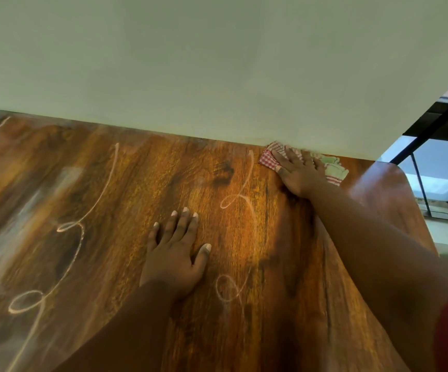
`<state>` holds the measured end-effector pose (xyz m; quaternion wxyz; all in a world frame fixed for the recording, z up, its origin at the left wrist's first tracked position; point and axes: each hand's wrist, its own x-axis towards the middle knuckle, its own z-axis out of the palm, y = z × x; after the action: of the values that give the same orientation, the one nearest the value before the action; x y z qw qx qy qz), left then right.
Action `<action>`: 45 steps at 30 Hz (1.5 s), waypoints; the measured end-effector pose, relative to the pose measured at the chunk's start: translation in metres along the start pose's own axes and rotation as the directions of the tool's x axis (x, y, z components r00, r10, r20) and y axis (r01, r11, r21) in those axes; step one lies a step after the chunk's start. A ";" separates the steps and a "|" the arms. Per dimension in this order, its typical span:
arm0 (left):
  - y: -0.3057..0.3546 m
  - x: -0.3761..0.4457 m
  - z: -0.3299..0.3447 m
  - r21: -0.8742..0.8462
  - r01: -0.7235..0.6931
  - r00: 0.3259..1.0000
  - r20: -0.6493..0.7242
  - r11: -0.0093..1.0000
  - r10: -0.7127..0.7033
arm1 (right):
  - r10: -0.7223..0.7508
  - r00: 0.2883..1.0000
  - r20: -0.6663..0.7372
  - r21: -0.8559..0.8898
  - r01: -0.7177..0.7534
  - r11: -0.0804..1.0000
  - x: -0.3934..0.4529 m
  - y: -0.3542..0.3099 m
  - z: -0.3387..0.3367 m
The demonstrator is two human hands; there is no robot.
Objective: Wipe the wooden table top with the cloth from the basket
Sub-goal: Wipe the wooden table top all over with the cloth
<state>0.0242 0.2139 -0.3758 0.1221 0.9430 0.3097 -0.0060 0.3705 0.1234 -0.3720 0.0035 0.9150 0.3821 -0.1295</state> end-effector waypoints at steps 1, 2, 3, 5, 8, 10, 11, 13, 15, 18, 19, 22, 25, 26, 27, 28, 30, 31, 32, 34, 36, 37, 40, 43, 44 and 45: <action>0.000 0.000 0.000 -0.002 0.000 1.000 0.004 1.000 0.000 | 0.023 1.000 -0.001 0.019 -0.023 1.000 -0.001 -0.005 0.002; 0.000 0.000 -0.001 -0.006 0.001 1.000 0.005 1.000 -0.001 | 0.043 0.999 0.003 0.040 -0.043 0.998 -0.002 -0.012 0.003; 0.000 0.000 -0.001 -0.008 0.001 1.000 0.007 1.000 -0.001 | 0.057 0.998 0.009 0.057 -0.058 0.997 -0.004 -0.020 0.005; 0.002 0.000 -0.002 -0.007 0.005 1.000 0.007 1.000 -0.005 | 0.045 0.999 0.011 0.065 -0.045 0.997 -0.007 -0.041 0.008; 0.003 0.001 -0.002 0.001 0.009 1.000 0.005 1.000 -0.009 | -0.017 1.000 0.011 0.057 0.017 0.998 -0.007 -0.074 0.011; 0.002 0.000 -0.002 0.004 0.010 1.000 0.014 1.000 -0.010 | -0.044 0.999 0.011 0.050 0.043 0.998 -0.003 -0.085 0.009; 0.002 0.001 -0.002 0.008 0.010 1.000 0.015 1.000 -0.010 | -0.058 0.998 0.012 0.045 0.058 0.997 -0.001 -0.086 0.008; 0.001 0.001 -0.002 0.008 0.012 1.000 0.012 1.000 -0.012 | -0.092 0.996 0.015 0.039 0.091 0.995 0.006 -0.084 0.004; 0.001 0.001 -0.001 0.002 0.012 1.000 0.012 1.000 -0.012 | -0.112 0.993 0.025 0.037 0.111 0.993 0.012 -0.084 0.001; 0.000 0.002 0.001 0.003 0.013 1.000 0.009 1.000 -0.013 | -0.102 0.994 0.030 0.033 0.101 0.994 0.017 -0.085 0.000; 0.000 0.002 0.002 0.003 0.014 1.000 0.007 1.000 -0.014 | -0.092 0.995 0.027 0.033 0.091 0.995 0.017 -0.086 0.000; -0.001 0.003 0.003 0.002 0.014 1.000 -0.003 1.000 -0.014 | -0.132 0.991 0.034 0.026 0.131 0.991 0.014 -0.099 0.005; -0.001 0.003 0.003 0.001 0.017 1.000 -0.003 1.000 -0.017 | -0.267 0.963 0.030 -0.018 0.268 0.963 0.014 -0.106 0.008; -0.001 0.002 0.003 -0.004 0.018 1.000 -0.003 1.000 -0.018 | -0.304 0.952 0.037 -0.024 0.305 0.952 0.017 -0.102 0.005; -0.001 0.002 0.003 -0.008 0.018 1.000 -0.001 1.000 -0.018 | -0.332 0.942 0.045 -0.028 0.333 0.942 0.020 -0.096 0.002; -0.001 0.002 0.003 -0.011 0.018 1.000 0.003 1.000 -0.018 | -0.347 0.937 0.047 -0.033 0.349 0.937 0.024 -0.091 0.000; -0.001 0.003 0.003 -0.007 0.017 1.000 0.006 1.000 -0.017 | -0.330 0.943 0.034 -0.050 0.331 0.942 0.028 -0.086 -0.002; -0.001 0.003 0.003 0.001 0.016 1.000 0.008 1.000 -0.016 | -0.310 0.950 0.025 -0.057 0.311 0.949 0.028 -0.087 -0.002; -0.001 0.003 0.003 0.005 0.014 1.000 0.010 1.000 -0.014 | -0.291 0.956 0.019 -0.057 0.292 0.955 0.028 -0.089 -0.002; -0.001 0.002 0.003 0.005 0.013 1.000 0.010 1.000 -0.013 | -0.269 0.963 0.016 -0.041 0.269 0.962 0.025 -0.095 0.000; -0.001 0.003 0.002 0.016 0.016 1.000 0.014 1.000 -0.017 | -0.246 0.969 0.018 -0.019 0.246 0.969 0.024 -0.099 0.001; -0.001 0.003 0.002 0.018 0.018 1.000 0.017 1.000 -0.018 | -0.234 0.972 0.022 -0.010 0.235 0.972 0.023 -0.101 0.002; 0.001 0.002 0.000 0.009 0.011 1.000 0.018 1.000 -0.011 | -0.229 0.973 0.035 -0.001 0.229 0.973 0.015 -0.109 0.005; 0.002 0.002 -0.002 -0.006 0.016 1.000 0.011 1.000 -0.016 | -0.293 0.956 0.021 -0.021 0.294 0.956 -0.002 -0.108 0.013; 0.002 0.002 -0.002 -0.001 0.019 1.000 0.013 1.000 -0.019 | -0.316 0.948 0.019 -0.024 0.317 0.948 -0.008 -0.105 0.016; 0.001 0.001 -0.002 0.006 0.022 1.000 0.016 1.000 -0.022 | -0.336 0.942 0.019 -0.023 0.337 0.941 -0.011 -0.102 0.018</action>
<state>0.0260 0.2138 -0.3738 0.1217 0.9398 0.3188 -0.0160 0.2874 0.1860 -0.3768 -0.0043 0.8353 0.5343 -0.1299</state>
